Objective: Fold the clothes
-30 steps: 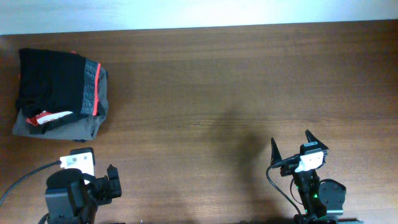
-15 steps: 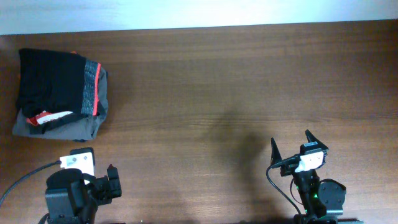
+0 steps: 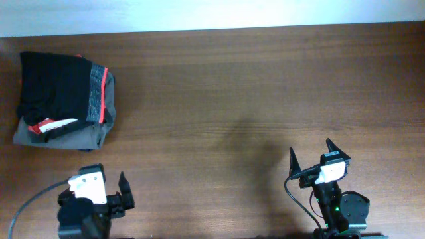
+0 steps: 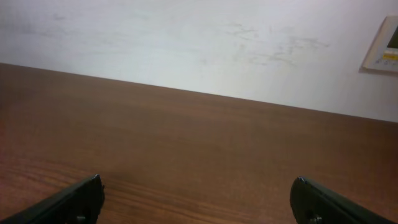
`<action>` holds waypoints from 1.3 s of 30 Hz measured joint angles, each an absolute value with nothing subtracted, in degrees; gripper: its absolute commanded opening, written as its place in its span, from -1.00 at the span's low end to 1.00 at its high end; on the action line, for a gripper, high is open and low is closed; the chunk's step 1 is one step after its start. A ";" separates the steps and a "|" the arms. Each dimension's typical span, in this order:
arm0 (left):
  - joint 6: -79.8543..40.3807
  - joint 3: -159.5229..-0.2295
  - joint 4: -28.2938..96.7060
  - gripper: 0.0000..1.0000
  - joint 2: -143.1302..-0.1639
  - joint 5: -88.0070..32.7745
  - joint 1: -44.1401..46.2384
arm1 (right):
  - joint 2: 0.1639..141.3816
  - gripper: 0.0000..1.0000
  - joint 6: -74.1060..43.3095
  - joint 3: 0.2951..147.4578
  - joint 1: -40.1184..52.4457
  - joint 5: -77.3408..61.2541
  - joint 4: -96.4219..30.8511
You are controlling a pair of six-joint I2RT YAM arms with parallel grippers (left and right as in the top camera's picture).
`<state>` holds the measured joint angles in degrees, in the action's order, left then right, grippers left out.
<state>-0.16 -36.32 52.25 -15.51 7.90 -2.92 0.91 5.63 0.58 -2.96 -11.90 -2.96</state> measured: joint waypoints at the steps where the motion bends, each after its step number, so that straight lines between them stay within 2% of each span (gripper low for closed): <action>1: -0.14 -33.76 49.12 0.98 -13.69 7.38 -2.92 | 0.91 0.98 5.61 0.58 -2.96 -11.90 -2.98; 7: -0.23 -19.09 28.91 0.98 -5.37 3.33 -2.92 | 0.91 0.98 5.61 0.58 -2.96 -11.90 -2.98; 15: -0.21 -3.40 -2.02 0.98 -1.02 -2.07 -2.90 | 0.91 0.98 5.61 0.58 -2.96 -11.92 -2.98; 23: -0.21 -0.89 3.99 0.98 -0.80 -4.99 -1.98 | 0.91 0.98 5.61 0.58 -2.96 -11.90 -2.98; 39: -0.21 -0.89 3.99 0.98 -0.78 -5.43 -1.98 | 0.91 0.98 5.63 0.58 -2.96 -11.90 -2.98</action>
<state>-0.21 -0.89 3.99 -0.78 -5.43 -1.98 0.91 5.63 0.58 -2.96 -11.90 -2.98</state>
